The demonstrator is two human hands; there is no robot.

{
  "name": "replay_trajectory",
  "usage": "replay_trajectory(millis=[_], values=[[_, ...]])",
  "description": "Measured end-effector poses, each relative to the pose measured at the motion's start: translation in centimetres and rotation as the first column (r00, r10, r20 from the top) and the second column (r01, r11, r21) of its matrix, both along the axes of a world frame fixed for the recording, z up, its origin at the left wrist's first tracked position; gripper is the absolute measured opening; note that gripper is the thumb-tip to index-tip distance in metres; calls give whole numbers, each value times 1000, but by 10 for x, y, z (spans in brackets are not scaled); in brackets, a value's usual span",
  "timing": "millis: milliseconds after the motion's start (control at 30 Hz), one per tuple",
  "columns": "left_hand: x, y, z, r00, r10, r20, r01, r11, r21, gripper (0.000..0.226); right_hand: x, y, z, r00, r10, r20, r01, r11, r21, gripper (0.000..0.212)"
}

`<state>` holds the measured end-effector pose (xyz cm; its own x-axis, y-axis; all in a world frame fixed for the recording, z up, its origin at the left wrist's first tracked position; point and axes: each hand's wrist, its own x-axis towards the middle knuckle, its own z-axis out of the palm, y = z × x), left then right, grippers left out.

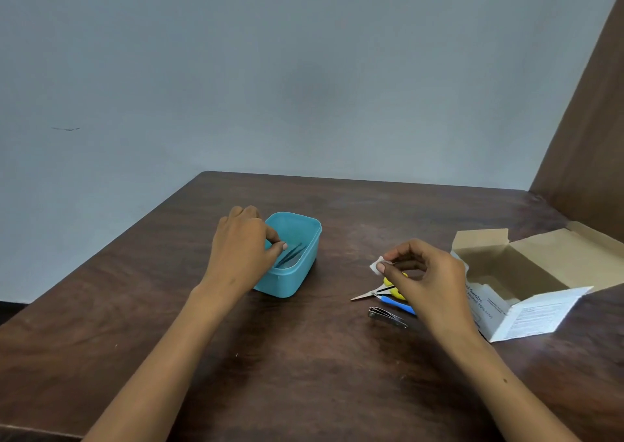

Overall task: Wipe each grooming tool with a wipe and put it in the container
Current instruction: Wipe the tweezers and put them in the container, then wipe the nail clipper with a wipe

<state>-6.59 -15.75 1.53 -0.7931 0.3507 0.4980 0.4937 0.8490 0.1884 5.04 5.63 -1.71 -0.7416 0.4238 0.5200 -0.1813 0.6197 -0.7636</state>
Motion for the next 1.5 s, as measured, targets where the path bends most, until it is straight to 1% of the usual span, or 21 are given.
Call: replay_trajectory(millis=[133,200,300,400,467,600,733,800,867,1033,1200,1267,1333,1500], values=[[5,0,2,1000,-18,-5,18,1000,-1,22,1,3,2,1000,-16,-12,16,1000,-12,14],[10,2,5,998,-42,-48,44,999,26,19,2,4,5,999,-31,-22,30,999,-27,14],[21,11,10,990,-89,-109,96,993,70,18,2,7,7,998,-48,-33,46,998,-46,18],[35,27,13,979,-163,-122,173,982,81,19,2,11,8,996,-82,-33,80,995,-60,21],[43,38,12,965,-232,-122,244,965,98,17,2,15,11,994,-106,-22,105,993,-57,18],[58,66,-1,910,-407,-83,414,904,107,17,4,26,14,991,-134,-13,134,991,4,15],[57,82,-18,856,-512,65,509,858,64,25,5,28,6,982,-189,-5,189,979,75,15],[54,83,-25,836,-531,135,532,846,34,27,5,26,2,981,-195,-11,195,975,102,13],[52,83,-30,821,-543,175,553,833,-8,29,5,24,0,980,-197,-4,195,971,137,12],[52,80,-37,789,-572,224,595,802,-46,29,7,21,1,985,-175,8,171,970,174,17],[55,78,-39,795,-565,222,587,809,-41,25,10,20,-1,992,-129,-1,128,980,151,16],[56,78,-38,806,-555,206,569,822,-16,23,11,20,-1,994,-110,1,109,985,135,14],[56,76,-38,816,-546,191,548,835,46,21,12,20,0,995,-99,-9,100,989,108,14],[56,74,-37,812,-535,232,440,824,358,14,16,20,2,994,-104,-34,105,994,34,14]])
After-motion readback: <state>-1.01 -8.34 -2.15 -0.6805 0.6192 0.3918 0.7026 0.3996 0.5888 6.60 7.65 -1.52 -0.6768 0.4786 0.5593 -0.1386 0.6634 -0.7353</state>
